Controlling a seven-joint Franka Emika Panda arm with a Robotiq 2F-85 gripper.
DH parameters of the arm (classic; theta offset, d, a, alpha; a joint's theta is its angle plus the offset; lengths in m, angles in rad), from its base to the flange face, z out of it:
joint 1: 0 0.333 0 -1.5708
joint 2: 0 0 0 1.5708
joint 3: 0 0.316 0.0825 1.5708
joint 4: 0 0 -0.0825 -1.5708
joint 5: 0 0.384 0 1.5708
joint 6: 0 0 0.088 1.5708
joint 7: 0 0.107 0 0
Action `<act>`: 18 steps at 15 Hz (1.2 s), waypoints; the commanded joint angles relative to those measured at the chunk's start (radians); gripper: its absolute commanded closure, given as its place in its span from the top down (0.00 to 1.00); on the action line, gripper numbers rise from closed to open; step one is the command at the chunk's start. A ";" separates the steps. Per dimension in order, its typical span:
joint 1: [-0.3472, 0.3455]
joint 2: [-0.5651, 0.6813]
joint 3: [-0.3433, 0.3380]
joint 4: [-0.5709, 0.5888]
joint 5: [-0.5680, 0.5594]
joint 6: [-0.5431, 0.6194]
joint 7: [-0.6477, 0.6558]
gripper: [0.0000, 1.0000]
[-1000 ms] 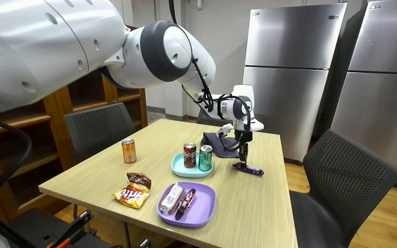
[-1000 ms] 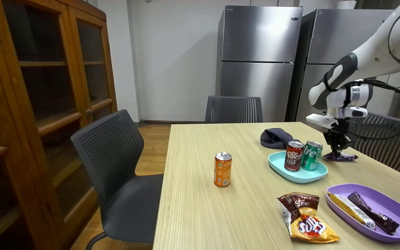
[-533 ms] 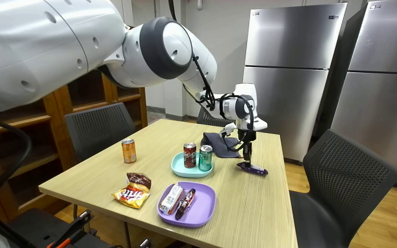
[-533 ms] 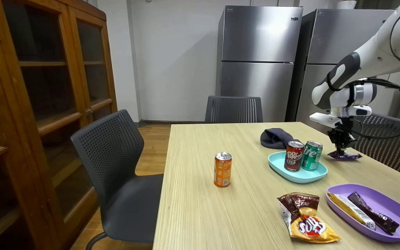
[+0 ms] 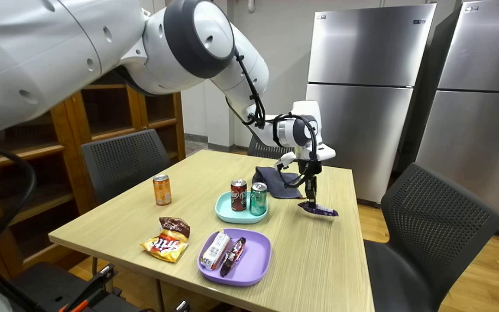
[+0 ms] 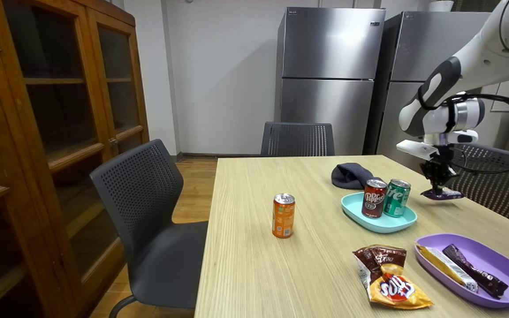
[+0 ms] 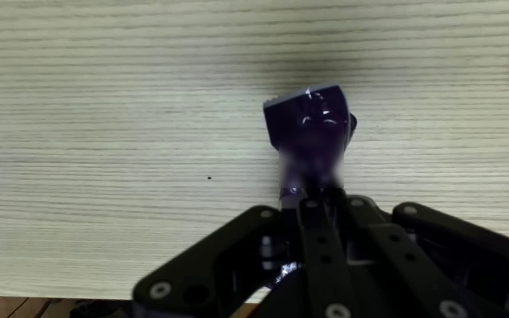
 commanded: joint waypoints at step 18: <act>0.069 -0.451 -0.037 -0.711 -0.133 0.294 -0.174 0.01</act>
